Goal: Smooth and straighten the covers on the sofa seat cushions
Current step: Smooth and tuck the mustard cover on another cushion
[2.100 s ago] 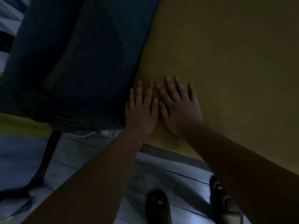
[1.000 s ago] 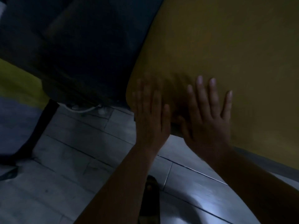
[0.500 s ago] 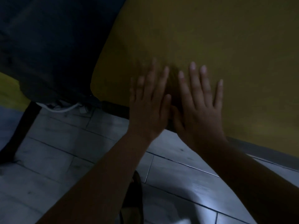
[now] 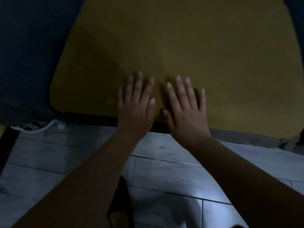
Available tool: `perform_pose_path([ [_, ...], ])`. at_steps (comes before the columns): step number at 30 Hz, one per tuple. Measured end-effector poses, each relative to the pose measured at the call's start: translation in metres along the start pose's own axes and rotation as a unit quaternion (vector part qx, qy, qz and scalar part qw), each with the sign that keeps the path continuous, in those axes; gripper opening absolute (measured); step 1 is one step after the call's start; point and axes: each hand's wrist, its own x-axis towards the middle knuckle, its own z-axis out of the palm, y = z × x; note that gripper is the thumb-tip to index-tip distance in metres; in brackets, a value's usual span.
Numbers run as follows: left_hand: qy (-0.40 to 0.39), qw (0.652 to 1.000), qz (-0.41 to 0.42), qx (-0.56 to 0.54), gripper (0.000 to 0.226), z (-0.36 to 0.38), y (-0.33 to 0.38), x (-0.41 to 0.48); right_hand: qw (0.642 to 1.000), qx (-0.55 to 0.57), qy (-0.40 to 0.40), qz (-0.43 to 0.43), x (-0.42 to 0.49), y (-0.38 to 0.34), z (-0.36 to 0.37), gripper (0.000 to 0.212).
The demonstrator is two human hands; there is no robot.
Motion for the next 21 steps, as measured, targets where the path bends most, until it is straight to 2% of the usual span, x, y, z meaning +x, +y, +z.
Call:
perform_pose_path([
  [5, 0.027, 0.989, 0.119, -0.079, 0.053, -0.002, 0.092, 0.007, 0.993, 0.04, 0.103, 0.053, -0.025, 0.054, -0.028, 0.056],
  [7, -0.012, 0.991, 0.12, -0.055, 0.052, 0.021, 0.115, 0.002, 0.995, -0.012, 0.054, 0.081, -0.043, 0.088, -0.018, 0.057],
  [9, -0.038, 0.995, 0.09, -0.023, 0.05, 0.042, 0.121, -0.004, 0.996, -0.059, -0.023, 0.068, -0.063, 0.114, -0.002, 0.059],
  [14, -0.044, 0.994, 0.099, 0.003, 0.051, 0.04, 0.122, -0.003, 0.998, -0.046, -0.018, 0.045, -0.066, 0.121, -0.004, 0.058],
  [18, -0.062, 0.996, 0.058, -0.037, 0.055, 0.026, 0.141, 0.005, 0.995, 0.008, 0.041, 0.093, -0.067, 0.128, -0.026, 0.057],
  [21, -0.024, 0.99, 0.096, -0.104, 0.055, 0.013, 0.179, 0.013, 0.981, 0.032, 0.125, 0.143, -0.07, 0.148, -0.044, 0.058],
])
